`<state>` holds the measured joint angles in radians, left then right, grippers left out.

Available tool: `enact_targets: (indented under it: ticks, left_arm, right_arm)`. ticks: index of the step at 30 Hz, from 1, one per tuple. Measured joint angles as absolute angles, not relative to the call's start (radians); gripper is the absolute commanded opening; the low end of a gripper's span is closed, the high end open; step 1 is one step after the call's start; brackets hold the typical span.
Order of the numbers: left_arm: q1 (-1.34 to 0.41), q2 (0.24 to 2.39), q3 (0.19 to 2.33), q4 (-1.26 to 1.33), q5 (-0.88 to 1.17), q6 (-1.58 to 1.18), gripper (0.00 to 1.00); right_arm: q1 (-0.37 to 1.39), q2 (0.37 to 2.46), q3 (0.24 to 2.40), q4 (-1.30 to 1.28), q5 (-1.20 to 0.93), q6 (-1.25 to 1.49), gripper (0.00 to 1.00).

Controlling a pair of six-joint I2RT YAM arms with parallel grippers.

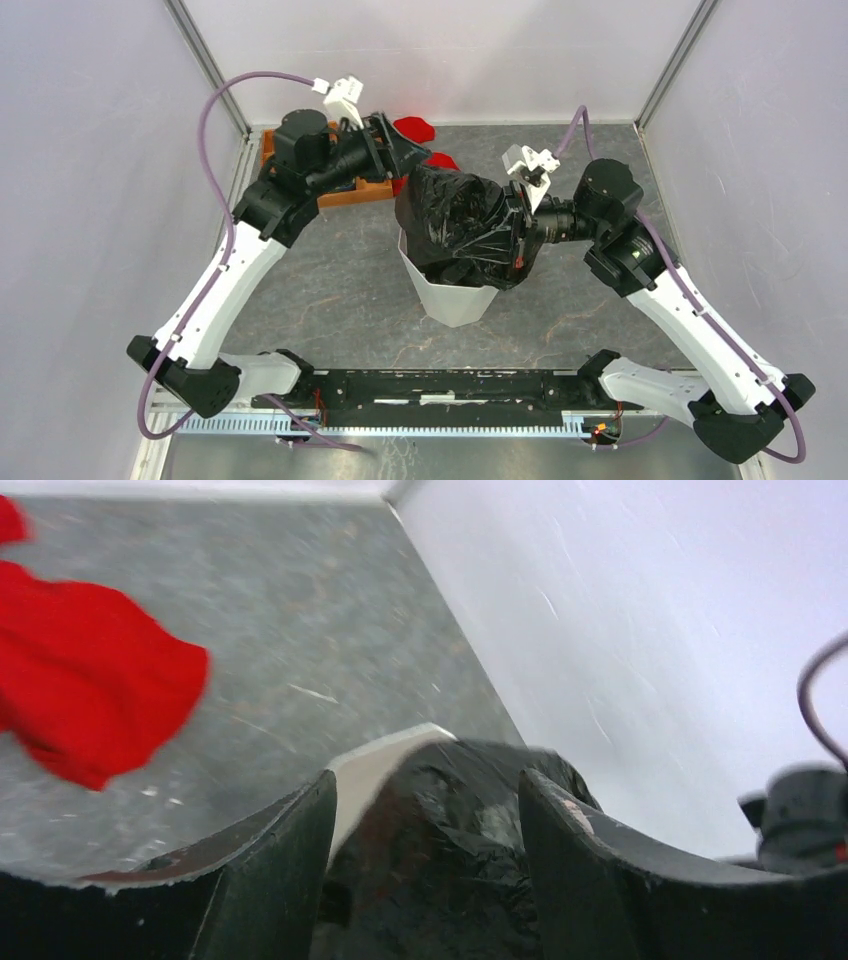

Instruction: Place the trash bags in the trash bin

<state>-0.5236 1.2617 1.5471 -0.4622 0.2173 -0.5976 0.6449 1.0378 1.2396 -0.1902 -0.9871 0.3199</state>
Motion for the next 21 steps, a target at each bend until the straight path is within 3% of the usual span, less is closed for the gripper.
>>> enact_targets:
  ticks: [5, 11, 21]
  left_arm:
    - [-0.627, 1.268, 1.472, -0.413, 0.345, -0.599, 0.65]
    - [-0.798, 1.310, 1.465, -0.440, 0.318, -0.551, 0.53]
    - [-0.823, 1.312, 1.366, -0.551, 0.164, -0.550, 0.51]
  right_arm:
    - [0.645, 1.012, 1.235, -0.187, -0.992, 0.308, 0.01]
    - [0.645, 1.008, 1.245, -0.256, -0.939, 0.239, 0.01]
    - [0.645, 1.023, 1.277, -0.384, -0.615, 0.172, 0.01]
